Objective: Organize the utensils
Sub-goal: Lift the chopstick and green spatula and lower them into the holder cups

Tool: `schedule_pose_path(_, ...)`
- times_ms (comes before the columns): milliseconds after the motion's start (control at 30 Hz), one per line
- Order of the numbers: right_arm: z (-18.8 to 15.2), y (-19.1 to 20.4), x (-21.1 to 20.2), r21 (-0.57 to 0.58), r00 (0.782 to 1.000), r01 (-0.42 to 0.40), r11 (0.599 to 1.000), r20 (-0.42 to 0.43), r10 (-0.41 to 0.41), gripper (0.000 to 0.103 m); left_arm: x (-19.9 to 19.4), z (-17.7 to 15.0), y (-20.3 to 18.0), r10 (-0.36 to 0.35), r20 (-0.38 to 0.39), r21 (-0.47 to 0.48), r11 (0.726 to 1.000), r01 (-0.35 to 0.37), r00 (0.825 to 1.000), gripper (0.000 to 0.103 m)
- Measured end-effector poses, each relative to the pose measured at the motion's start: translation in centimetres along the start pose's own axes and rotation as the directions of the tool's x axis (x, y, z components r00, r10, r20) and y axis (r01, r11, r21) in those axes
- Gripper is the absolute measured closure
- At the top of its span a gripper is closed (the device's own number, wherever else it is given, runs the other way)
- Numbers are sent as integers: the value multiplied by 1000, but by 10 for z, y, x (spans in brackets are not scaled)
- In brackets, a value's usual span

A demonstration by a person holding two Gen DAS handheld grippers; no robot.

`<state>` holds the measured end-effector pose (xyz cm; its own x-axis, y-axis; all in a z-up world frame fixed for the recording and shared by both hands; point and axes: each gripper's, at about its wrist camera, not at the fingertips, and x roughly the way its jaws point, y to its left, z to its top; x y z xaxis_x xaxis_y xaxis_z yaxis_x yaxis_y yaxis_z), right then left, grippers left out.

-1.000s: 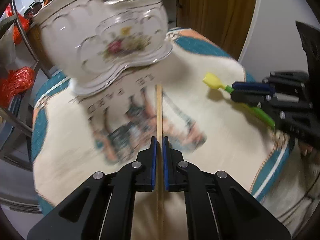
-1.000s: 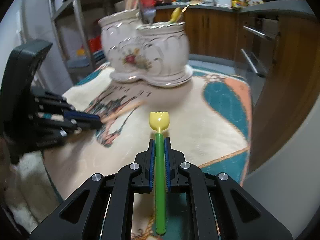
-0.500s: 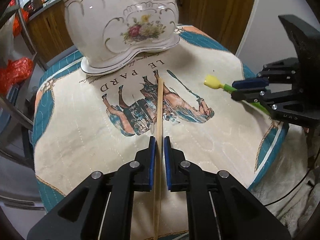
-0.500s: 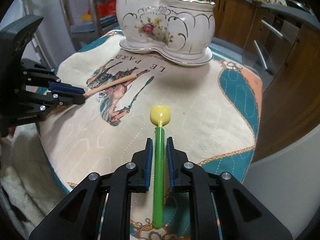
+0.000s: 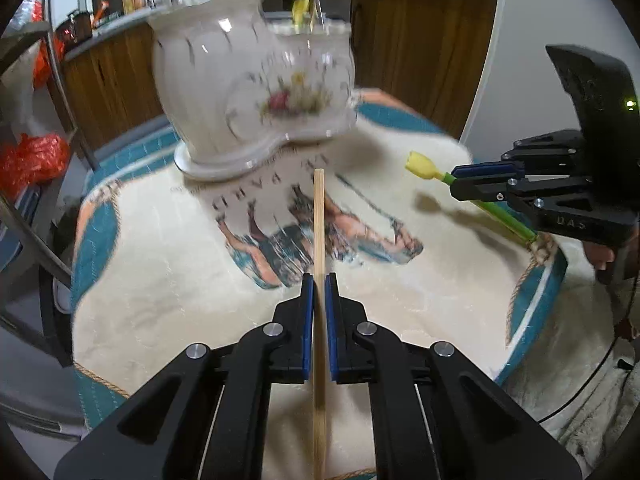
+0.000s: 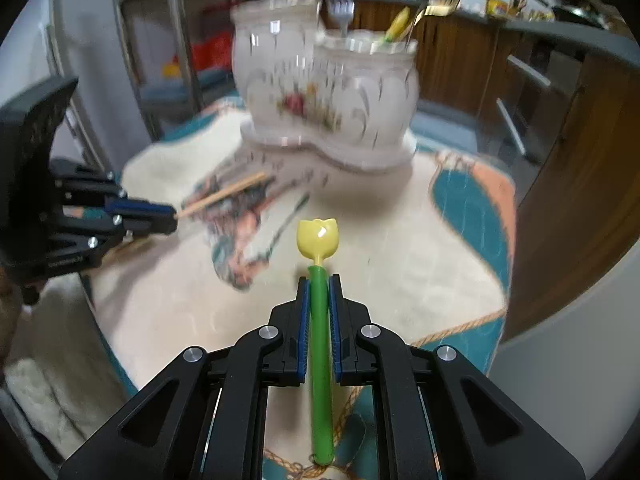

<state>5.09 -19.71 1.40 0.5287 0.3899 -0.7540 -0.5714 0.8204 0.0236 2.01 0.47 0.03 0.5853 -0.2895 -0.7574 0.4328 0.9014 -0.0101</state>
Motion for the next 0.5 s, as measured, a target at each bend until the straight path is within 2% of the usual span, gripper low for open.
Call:
schedule_pose_path(100,5,-1,-14,11,996,-5,1000,88,4,93,-19,0,6,1,100,9,1000,-2,995,97)
schedule_pose_path(200,14,-1,-25,17,985,-4,1000,175,1,93,-38,3,14,10,215,2,1000,-11,976,97)
schedule_pose_path(333,31,-4,-40,37,954,-1,999,299,-10,93,-57,14,21,12,338,-11,1000,-8,941,97)
schedule_pose_path(433,46,-10,-46,70,930,-4,998,367,-22,93,-69,36,31,23,420,-24,1000,-14,907,97)
schedule_pose_path(500,59,-16,-50,100,912,-19,995,410,-24,93,-71,51,36,22,450,-34,999,-8,893,97)
